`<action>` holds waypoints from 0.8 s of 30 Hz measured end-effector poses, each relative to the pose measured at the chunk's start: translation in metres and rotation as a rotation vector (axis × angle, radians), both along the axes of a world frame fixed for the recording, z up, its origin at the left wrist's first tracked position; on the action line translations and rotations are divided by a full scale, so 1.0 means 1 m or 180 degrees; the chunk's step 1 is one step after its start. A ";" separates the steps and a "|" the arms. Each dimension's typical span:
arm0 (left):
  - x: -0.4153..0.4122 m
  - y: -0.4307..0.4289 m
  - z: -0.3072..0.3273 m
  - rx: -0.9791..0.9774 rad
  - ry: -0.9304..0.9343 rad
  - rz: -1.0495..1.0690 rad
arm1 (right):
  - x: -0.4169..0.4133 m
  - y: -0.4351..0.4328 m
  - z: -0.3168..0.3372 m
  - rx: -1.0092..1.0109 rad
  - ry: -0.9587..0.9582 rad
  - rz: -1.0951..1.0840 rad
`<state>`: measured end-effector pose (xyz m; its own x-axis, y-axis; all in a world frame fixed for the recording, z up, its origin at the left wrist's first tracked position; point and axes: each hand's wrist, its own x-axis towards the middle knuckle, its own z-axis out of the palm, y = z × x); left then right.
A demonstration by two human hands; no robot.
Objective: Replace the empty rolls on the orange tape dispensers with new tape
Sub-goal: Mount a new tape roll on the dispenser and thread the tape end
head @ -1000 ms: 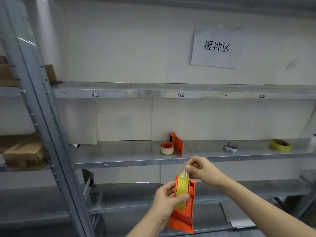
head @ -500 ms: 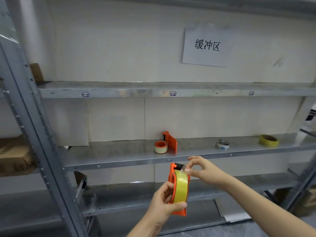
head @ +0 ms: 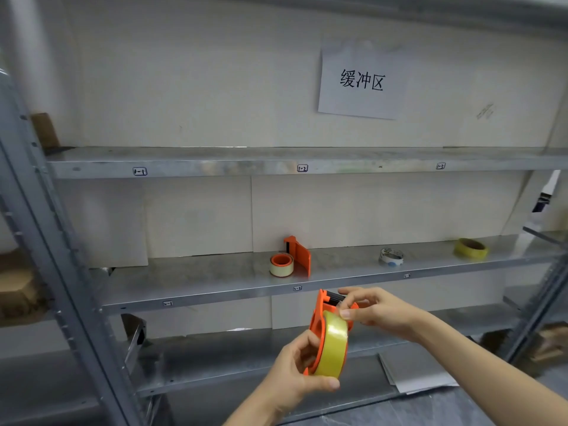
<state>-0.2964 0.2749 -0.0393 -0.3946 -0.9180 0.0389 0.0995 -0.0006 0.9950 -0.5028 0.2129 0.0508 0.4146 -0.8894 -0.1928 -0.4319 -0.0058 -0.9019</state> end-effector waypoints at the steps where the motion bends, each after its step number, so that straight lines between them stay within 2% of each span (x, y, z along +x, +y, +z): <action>1: 0.000 -0.001 0.000 -0.0009 -0.0014 -0.0023 | -0.001 -0.001 -0.002 -0.0079 0.0030 -0.0046; 10: 0.001 -0.009 0.010 0.0013 -0.0434 -0.0339 | 0.005 -0.001 -0.004 -0.0437 0.0392 -0.0378; 19: -0.009 -0.002 0.016 0.0241 -0.0800 0.0064 | 0.011 -0.003 0.003 -0.0928 0.0737 -0.0567; 24: -0.010 0.001 0.022 0.0146 -0.0952 -0.0226 | 0.008 -0.003 -0.001 -0.0943 0.0841 -0.0550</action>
